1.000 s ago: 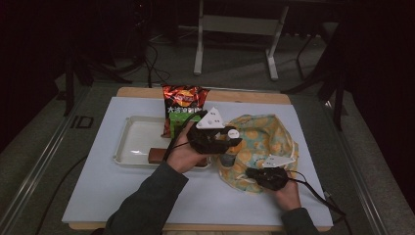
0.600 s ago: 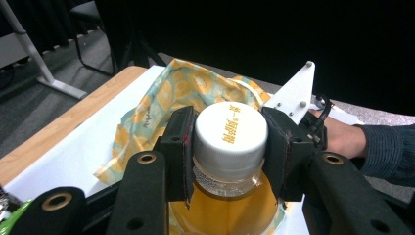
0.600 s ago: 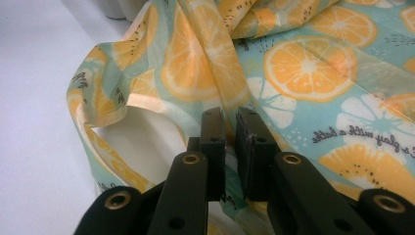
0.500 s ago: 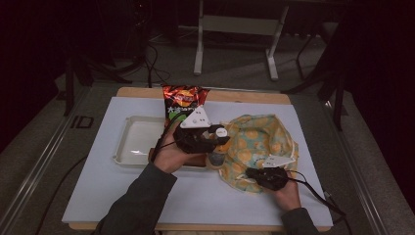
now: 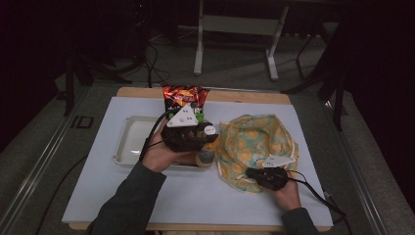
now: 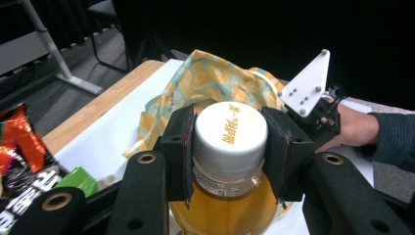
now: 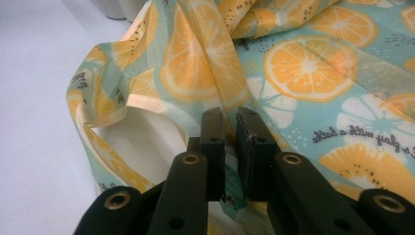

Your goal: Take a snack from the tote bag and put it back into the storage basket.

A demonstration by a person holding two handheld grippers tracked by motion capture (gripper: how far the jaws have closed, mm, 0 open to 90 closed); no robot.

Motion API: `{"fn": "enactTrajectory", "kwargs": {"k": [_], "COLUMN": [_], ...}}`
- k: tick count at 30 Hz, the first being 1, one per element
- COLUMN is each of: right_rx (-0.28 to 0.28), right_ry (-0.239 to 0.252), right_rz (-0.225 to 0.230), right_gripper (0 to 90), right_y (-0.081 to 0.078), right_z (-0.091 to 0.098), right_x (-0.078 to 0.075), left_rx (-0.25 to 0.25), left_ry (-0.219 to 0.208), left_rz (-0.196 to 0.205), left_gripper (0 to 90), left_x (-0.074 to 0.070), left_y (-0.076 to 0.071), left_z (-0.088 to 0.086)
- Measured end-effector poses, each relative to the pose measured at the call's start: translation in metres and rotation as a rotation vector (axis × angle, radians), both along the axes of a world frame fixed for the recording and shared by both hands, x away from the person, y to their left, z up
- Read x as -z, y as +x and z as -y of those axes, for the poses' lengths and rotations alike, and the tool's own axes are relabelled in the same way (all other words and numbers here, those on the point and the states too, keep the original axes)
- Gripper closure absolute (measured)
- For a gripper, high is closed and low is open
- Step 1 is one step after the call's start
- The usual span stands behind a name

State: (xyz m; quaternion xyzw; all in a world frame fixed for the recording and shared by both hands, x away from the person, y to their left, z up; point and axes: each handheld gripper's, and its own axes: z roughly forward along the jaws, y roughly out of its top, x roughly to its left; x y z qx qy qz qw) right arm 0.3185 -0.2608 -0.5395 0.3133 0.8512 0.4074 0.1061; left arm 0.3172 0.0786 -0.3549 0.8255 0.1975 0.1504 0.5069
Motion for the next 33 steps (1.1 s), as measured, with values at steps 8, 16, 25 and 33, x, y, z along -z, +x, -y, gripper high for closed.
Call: {"fn": "enactTrajectory", "kwargs": {"k": [8, 16, 25, 33], "right_rx": [0.0, 0.0, 0.0, 0.0], "right_ry": [0.0, 0.0, -0.001, -0.001], "right_rz": [0.0, 0.0, 0.001, 0.001], "right_gripper": [82.0, 82.0, 81.9, 81.9], "right_y": [0.0, 0.0, 0.0, 0.0], "right_z": [0.0, 0.0, 0.0, 0.0], "right_x": [0.0, 0.0, 0.0, 0.0], "left_rx": [-0.027, -0.057, -0.098, -0.126], "left_ry": [-0.003, -0.005, 0.002, -0.003], "left_rz": [0.006, 0.01, 0.016, 0.025], "left_gripper": [58.1, 58.1, 58.1, 58.1], "left_x": [0.0, 0.003, 0.004, 0.005], "left_y": [0.0, 0.002, 0.003, 0.004], "left_z": [-0.014, -0.029, -0.047, -0.065]}}
